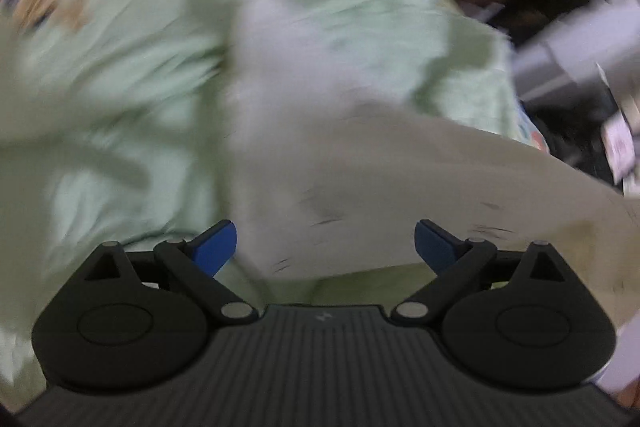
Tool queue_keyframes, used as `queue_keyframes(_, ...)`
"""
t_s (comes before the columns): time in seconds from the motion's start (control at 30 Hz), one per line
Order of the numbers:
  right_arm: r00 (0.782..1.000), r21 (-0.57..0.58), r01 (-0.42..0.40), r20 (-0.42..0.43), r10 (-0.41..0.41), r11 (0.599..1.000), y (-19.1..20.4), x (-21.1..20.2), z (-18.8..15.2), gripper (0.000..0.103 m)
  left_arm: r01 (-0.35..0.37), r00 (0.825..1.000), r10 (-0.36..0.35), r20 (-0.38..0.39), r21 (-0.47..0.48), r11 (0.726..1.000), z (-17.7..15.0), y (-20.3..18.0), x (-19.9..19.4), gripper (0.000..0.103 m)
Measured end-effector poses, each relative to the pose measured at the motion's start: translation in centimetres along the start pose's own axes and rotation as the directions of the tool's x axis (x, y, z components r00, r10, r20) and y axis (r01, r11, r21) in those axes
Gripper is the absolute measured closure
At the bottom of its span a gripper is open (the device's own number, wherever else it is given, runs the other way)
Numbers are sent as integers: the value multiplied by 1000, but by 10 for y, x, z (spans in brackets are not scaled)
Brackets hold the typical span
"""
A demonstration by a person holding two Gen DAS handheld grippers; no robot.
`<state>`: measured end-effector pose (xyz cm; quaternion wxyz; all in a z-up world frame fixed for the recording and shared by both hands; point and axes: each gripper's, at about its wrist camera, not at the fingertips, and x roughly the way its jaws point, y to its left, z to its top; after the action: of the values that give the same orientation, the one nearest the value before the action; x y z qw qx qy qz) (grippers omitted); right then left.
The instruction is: Fold large clothes
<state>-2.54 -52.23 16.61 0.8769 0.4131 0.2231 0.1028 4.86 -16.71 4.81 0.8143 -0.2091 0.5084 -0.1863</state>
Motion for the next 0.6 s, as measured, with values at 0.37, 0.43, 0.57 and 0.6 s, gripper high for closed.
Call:
queue_keyframes(0.37, 999, 95, -9, 32, 6, 995, -21, 13, 34, 100, -386, 909, 406, 93, 557, 736, -6, -88, 100, 17)
queue_keyframes(0.43, 999, 66, 34, 22, -36, 997, -26, 7, 39, 100, -457, 880, 443, 173, 566, 686, 1, -82, 101, 41)
queue_keyframes(0.57, 988, -16, 143, -60, -144, 990, -40, -1, 45, 100, -360, 933, 324, 155, 421, 833, 47, -57, 70, 66)
queue_keyframes(0.6, 981, -30, 173, -88, -175, 984, -46, -2, 44, 100, -354, 935, 317, 158, 414, 838, 52, -56, 66, 66)
